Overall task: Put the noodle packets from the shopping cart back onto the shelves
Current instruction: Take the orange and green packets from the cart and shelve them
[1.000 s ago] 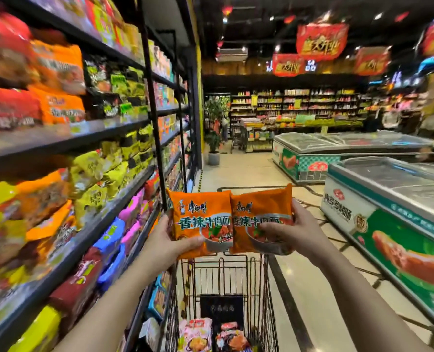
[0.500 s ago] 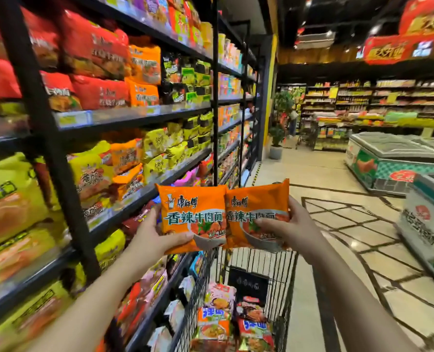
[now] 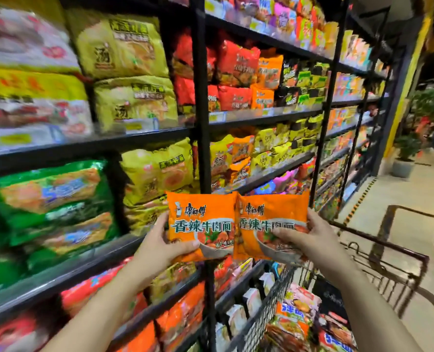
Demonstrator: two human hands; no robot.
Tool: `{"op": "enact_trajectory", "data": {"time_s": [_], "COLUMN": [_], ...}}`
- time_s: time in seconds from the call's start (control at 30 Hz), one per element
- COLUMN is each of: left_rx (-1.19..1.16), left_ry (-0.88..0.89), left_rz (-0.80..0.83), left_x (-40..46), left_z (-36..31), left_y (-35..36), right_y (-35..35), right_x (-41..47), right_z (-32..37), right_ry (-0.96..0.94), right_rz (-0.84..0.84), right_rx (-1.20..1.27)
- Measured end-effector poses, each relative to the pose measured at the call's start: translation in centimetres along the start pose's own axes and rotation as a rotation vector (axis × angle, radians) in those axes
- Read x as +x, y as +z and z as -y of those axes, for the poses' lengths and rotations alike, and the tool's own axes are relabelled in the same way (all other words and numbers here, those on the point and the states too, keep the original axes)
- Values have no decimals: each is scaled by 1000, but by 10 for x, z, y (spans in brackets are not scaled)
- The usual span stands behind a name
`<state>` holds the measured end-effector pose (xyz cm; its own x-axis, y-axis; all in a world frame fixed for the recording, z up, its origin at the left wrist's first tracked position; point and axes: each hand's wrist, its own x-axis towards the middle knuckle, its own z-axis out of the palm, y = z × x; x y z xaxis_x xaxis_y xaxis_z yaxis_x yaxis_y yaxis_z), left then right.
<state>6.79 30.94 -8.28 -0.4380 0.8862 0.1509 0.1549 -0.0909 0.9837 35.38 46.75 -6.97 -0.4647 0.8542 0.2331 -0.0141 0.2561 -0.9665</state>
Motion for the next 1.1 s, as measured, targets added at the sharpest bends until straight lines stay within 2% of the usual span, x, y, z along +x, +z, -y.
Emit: {"op": "enact_trajectory", "data": {"time_s": [0.3,0.73,1.1], "left_rx": [49,111,185], "left_ry": [49,24,-5], "left_rz": [-220,-639,-991], "left_x": [-153,-464,-681], "left_z": [-26,-60,-91], "left_y": [-132,-323,-393], "right_y": [136,386,560], "right_x": [-57,-228,-367], "right_z": [41,126,193], "right_ry": [-9,-80,-145], "right_rz": [237,692,1046], "right_rx": [151,185,239]}}
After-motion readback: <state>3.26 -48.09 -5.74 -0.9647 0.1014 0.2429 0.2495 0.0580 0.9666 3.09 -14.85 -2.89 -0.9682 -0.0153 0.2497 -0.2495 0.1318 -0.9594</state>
